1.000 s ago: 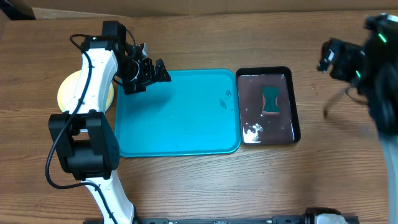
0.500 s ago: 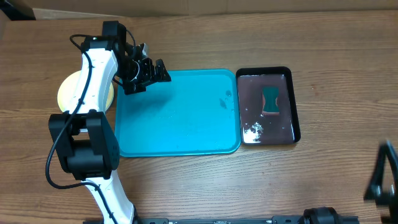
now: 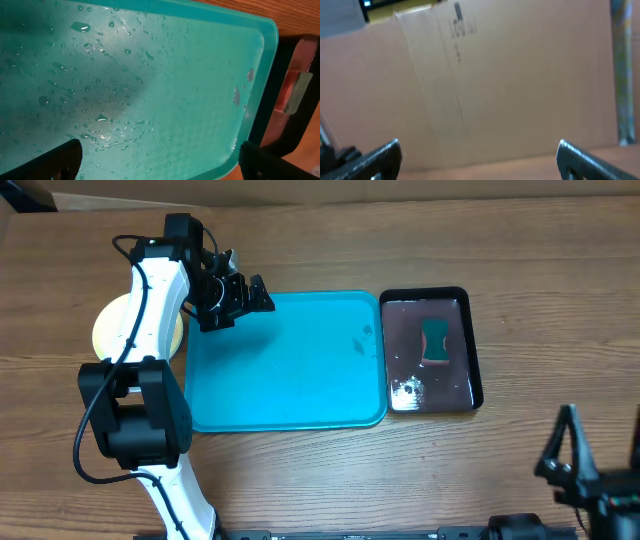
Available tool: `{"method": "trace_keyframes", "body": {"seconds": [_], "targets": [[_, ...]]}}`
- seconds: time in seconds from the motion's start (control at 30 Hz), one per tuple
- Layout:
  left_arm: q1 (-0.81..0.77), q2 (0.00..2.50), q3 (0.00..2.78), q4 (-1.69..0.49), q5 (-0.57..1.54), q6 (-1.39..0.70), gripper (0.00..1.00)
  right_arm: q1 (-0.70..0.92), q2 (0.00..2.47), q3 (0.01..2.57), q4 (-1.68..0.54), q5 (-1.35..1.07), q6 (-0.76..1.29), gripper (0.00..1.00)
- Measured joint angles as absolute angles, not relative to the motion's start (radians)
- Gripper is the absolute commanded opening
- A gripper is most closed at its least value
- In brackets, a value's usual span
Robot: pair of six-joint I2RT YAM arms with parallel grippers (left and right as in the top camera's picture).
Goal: Clean dirty plates on tray and stack at the side
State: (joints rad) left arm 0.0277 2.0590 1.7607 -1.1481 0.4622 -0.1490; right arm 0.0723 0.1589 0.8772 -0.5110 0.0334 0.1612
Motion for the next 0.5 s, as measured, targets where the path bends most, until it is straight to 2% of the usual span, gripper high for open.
{"method": "trace_keyframes", "body": {"seconds": [0.13, 0.3, 0.5], "targets": [[0.028, 2.059, 1.761, -1.148, 0.462, -0.149, 1.00, 0.061, 0.097, 0.633, -0.277, 0.026, 0.177, 1.00], [0.028, 2.059, 1.761, -1.148, 0.462, -0.149, 1.00, 0.042, 0.021, 0.412, -0.136, 0.025, 0.209, 1.00], [0.028, 2.059, 1.761, -1.148, 0.462, -0.149, 1.00, 0.040, 0.015, 0.274, 0.021, 0.002, 0.220, 1.00]]}}
